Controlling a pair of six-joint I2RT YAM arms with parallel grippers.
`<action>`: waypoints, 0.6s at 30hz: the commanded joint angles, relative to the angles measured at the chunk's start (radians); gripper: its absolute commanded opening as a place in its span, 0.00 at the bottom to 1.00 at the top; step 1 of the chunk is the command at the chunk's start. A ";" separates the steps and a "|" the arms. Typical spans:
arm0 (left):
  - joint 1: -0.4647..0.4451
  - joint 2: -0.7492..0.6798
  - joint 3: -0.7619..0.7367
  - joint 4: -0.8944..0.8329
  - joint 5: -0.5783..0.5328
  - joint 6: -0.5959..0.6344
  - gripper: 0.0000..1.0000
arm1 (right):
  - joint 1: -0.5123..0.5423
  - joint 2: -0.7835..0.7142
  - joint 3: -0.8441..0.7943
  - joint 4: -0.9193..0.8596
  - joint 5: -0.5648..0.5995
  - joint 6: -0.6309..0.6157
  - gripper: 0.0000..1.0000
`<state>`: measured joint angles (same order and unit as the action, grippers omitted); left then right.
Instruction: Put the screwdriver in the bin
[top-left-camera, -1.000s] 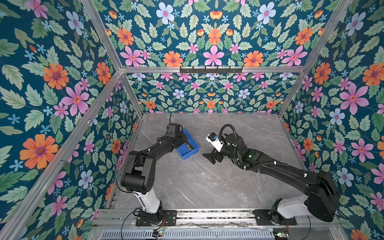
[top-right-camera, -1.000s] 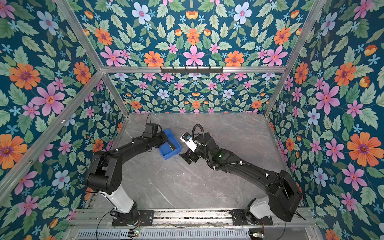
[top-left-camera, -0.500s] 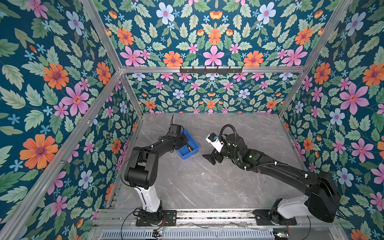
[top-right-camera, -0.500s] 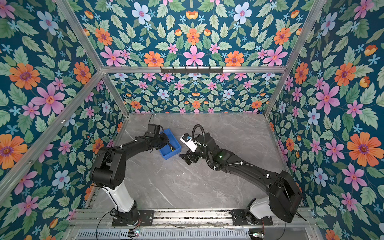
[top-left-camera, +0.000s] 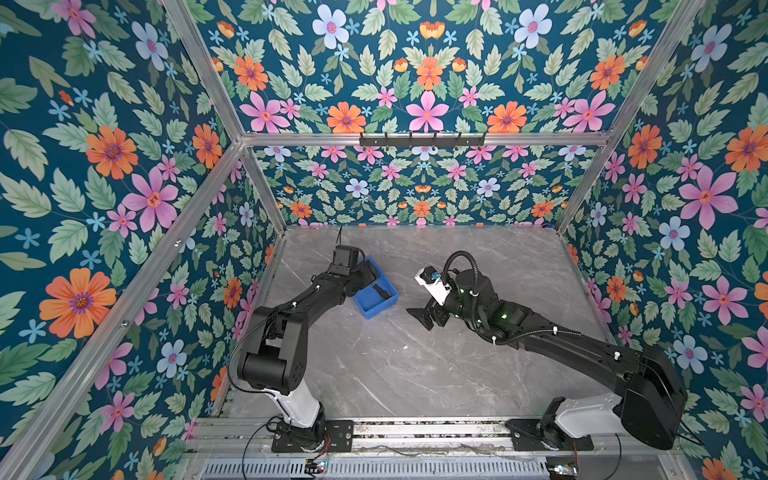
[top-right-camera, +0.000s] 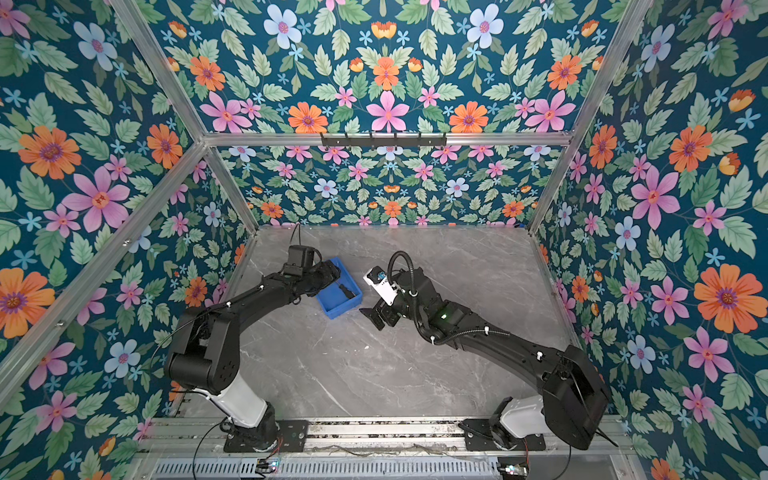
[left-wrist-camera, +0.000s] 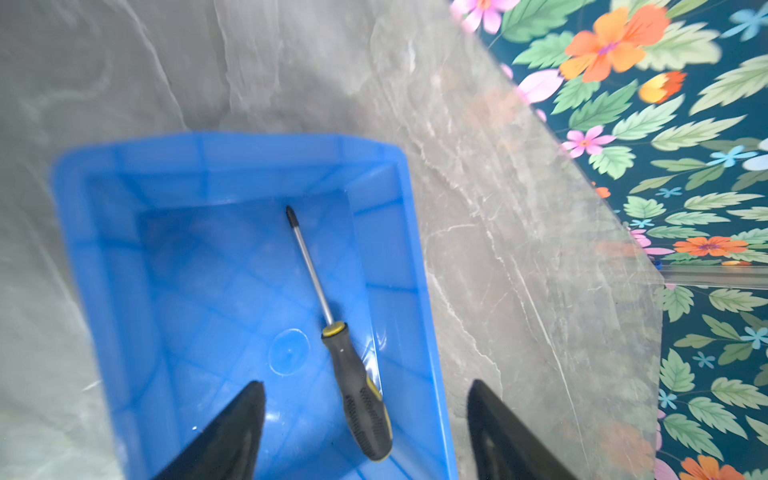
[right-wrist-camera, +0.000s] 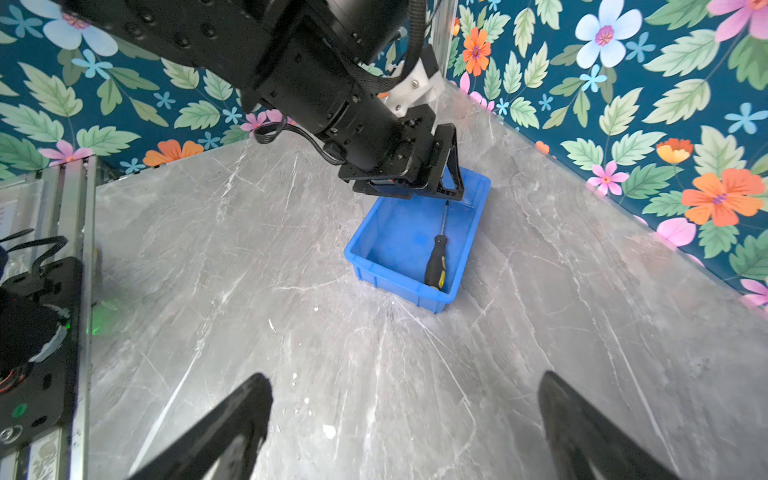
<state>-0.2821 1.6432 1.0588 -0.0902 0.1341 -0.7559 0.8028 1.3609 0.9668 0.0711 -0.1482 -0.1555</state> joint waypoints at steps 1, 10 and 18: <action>-0.007 -0.050 -0.014 -0.020 -0.068 0.073 0.92 | 0.000 -0.016 -0.013 0.066 0.038 0.020 0.99; -0.026 -0.249 -0.149 0.078 -0.197 0.266 1.00 | -0.043 -0.085 -0.089 0.126 0.074 0.076 0.99; -0.025 -0.420 -0.409 0.373 -0.310 0.441 1.00 | -0.155 -0.206 -0.218 0.208 0.147 0.173 0.99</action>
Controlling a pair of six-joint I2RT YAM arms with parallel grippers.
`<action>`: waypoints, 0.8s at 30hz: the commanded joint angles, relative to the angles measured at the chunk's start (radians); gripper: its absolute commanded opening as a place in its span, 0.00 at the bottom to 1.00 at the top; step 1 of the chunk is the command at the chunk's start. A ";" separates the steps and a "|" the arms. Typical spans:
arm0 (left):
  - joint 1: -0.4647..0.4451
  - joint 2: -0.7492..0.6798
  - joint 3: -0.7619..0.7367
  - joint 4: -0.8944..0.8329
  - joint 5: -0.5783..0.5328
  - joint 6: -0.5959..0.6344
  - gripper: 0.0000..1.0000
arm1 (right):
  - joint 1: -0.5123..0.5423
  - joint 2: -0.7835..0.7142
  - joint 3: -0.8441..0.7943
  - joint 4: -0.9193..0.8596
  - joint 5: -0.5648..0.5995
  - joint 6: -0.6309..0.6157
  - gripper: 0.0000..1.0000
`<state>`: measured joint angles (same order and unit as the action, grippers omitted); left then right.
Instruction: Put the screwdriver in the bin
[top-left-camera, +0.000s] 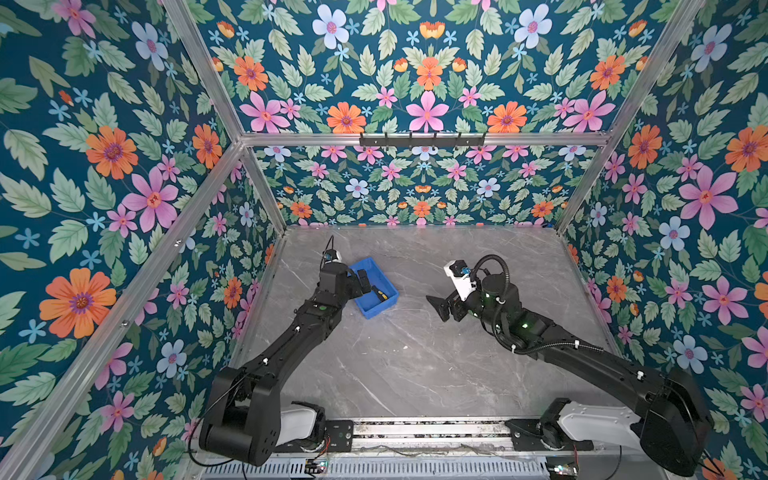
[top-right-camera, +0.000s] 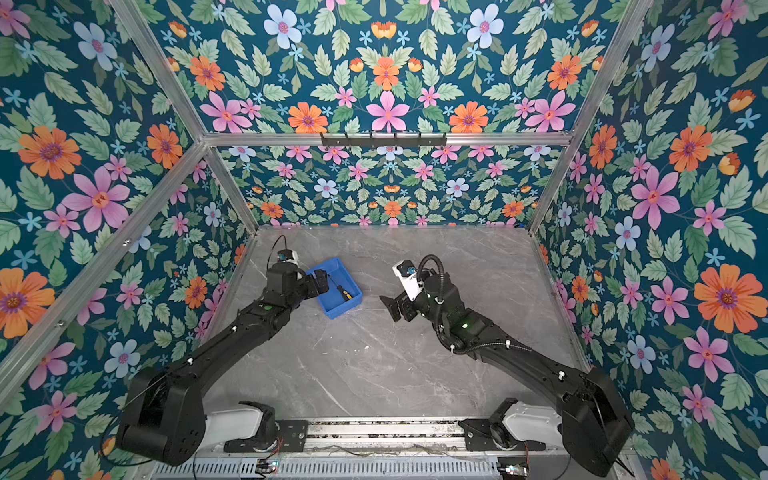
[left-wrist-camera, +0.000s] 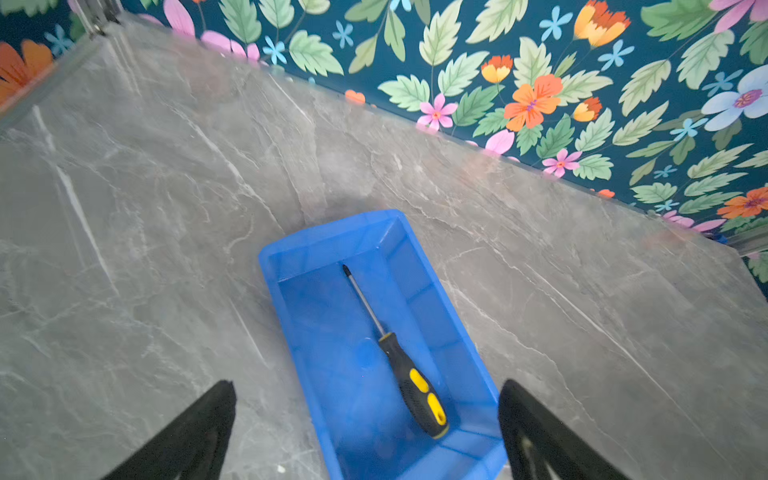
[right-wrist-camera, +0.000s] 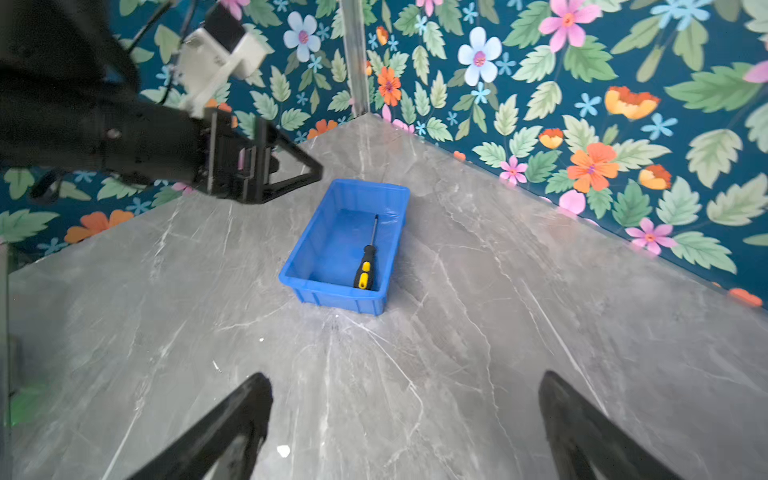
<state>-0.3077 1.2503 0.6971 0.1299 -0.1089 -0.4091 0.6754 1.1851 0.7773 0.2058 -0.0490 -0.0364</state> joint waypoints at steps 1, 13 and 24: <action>0.001 -0.038 -0.070 0.176 -0.079 0.107 1.00 | -0.049 -0.051 -0.051 0.082 0.054 0.069 0.99; 0.067 -0.081 -0.330 0.484 -0.210 0.239 1.00 | -0.393 -0.281 -0.264 0.034 0.080 0.082 0.99; 0.154 -0.023 -0.437 0.681 -0.212 0.348 0.99 | -0.693 -0.302 -0.470 0.179 0.043 0.096 0.99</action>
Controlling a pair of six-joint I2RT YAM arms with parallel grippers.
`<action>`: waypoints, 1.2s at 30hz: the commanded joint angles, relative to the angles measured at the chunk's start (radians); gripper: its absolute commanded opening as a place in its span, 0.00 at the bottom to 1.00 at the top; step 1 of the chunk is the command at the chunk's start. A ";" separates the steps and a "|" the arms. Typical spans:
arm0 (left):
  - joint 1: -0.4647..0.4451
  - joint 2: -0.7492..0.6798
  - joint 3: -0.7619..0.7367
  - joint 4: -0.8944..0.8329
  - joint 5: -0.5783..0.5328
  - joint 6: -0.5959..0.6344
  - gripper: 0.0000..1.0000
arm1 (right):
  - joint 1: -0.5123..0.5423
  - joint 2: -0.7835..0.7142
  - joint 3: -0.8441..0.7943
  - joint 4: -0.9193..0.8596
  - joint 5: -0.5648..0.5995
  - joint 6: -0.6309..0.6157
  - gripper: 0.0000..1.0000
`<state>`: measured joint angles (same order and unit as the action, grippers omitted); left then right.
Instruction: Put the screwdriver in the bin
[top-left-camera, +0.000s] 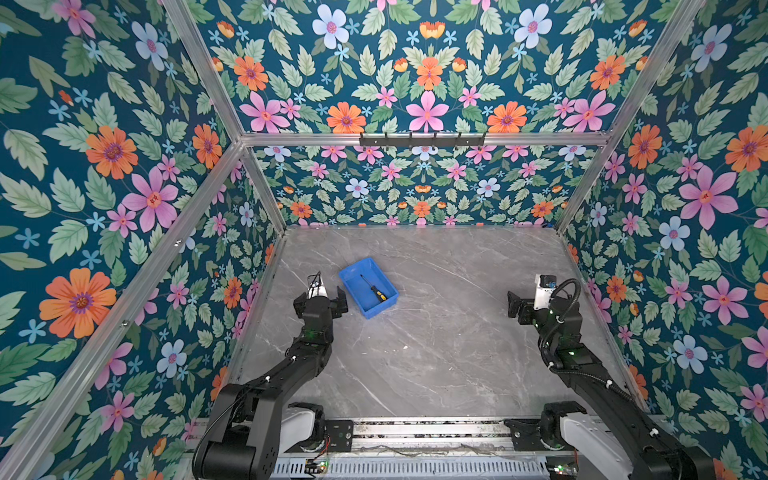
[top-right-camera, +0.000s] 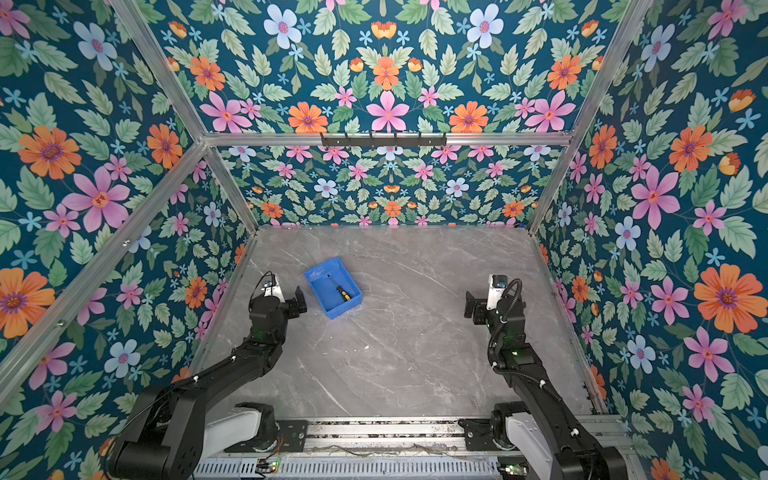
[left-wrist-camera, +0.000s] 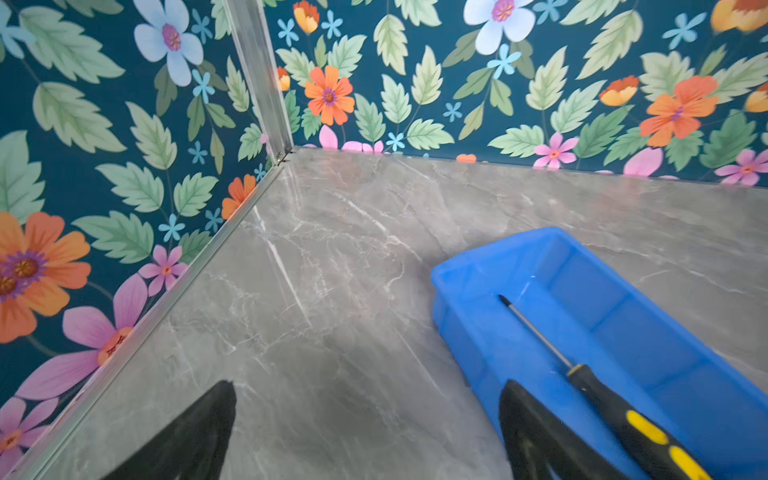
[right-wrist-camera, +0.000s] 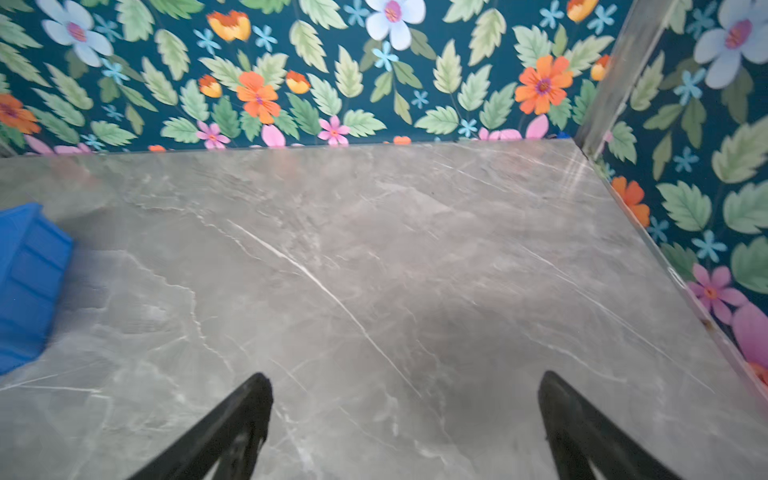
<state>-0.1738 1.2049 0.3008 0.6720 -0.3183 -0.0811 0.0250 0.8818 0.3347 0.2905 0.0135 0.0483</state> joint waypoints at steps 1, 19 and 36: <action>0.030 0.050 -0.066 0.207 0.009 0.022 0.99 | -0.068 0.007 -0.044 0.115 -0.031 0.015 0.99; 0.168 0.408 -0.045 0.638 0.156 0.029 1.00 | -0.154 0.283 -0.073 0.389 -0.141 0.019 0.99; 0.170 0.411 -0.046 0.638 0.157 0.032 1.00 | -0.162 0.567 -0.044 0.651 -0.216 0.053 0.99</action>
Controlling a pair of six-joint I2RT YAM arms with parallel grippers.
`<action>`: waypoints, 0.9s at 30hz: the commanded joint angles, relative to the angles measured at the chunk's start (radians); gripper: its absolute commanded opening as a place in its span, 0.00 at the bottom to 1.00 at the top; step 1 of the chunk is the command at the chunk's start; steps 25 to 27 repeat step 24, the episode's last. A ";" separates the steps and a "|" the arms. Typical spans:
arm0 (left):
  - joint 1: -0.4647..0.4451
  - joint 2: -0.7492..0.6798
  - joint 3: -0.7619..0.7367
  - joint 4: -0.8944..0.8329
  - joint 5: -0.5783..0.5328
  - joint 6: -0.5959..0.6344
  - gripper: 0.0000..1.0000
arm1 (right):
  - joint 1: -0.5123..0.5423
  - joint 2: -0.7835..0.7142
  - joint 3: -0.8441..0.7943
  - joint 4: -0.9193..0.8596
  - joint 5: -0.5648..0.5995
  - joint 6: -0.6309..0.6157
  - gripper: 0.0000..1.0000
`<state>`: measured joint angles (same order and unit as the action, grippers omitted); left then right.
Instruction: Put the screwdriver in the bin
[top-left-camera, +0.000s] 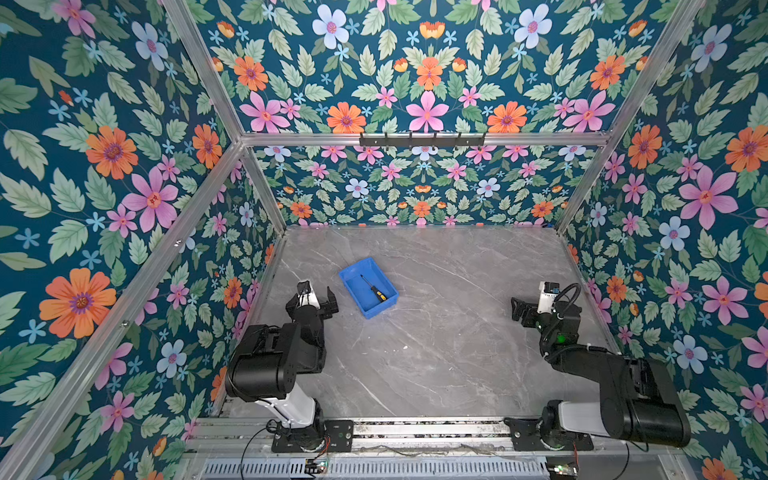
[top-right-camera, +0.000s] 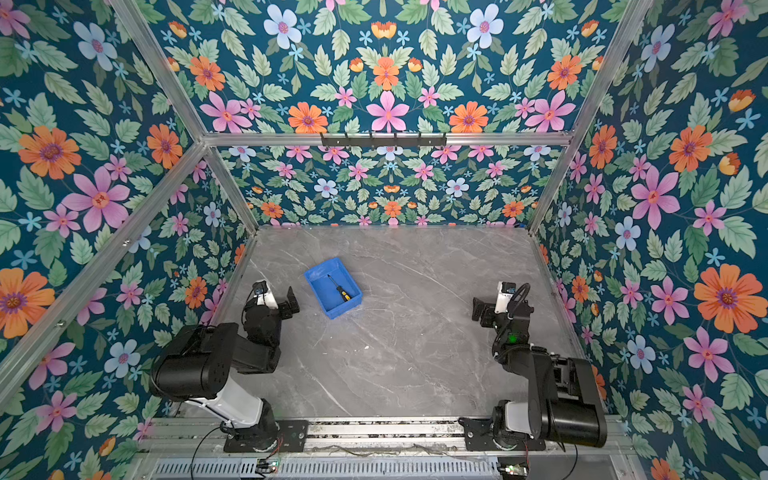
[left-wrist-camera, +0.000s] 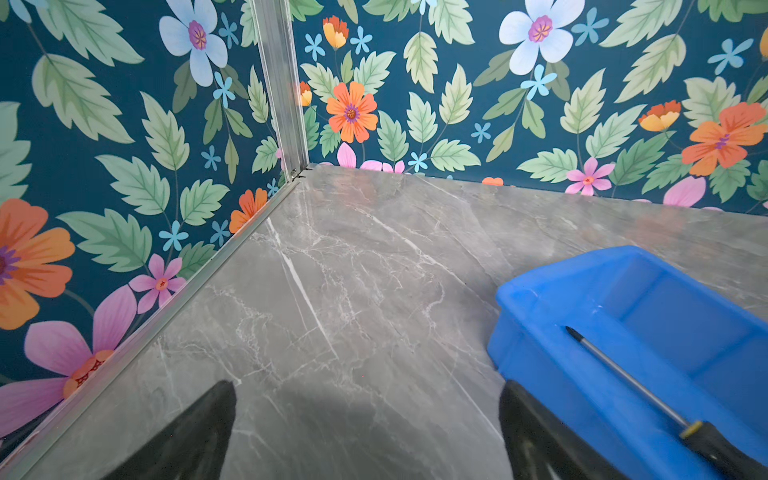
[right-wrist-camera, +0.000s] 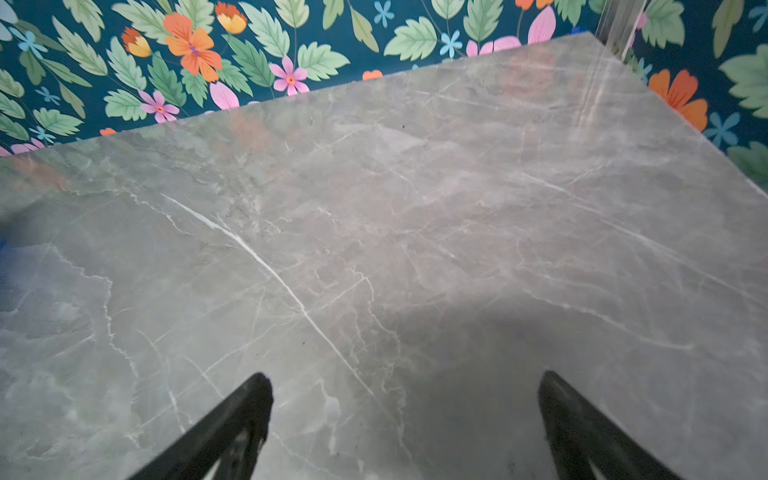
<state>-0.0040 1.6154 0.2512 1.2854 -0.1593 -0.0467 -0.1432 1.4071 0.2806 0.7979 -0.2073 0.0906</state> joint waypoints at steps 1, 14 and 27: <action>0.001 0.001 0.003 0.024 -0.004 -0.003 1.00 | 0.014 0.038 0.009 0.138 0.014 0.005 0.99; -0.001 0.001 0.017 0.002 0.034 0.018 1.00 | 0.026 0.029 0.023 0.091 0.027 -0.005 0.99; -0.003 0.004 0.042 -0.043 0.115 0.048 1.00 | 0.031 0.030 0.025 0.086 0.035 -0.009 0.99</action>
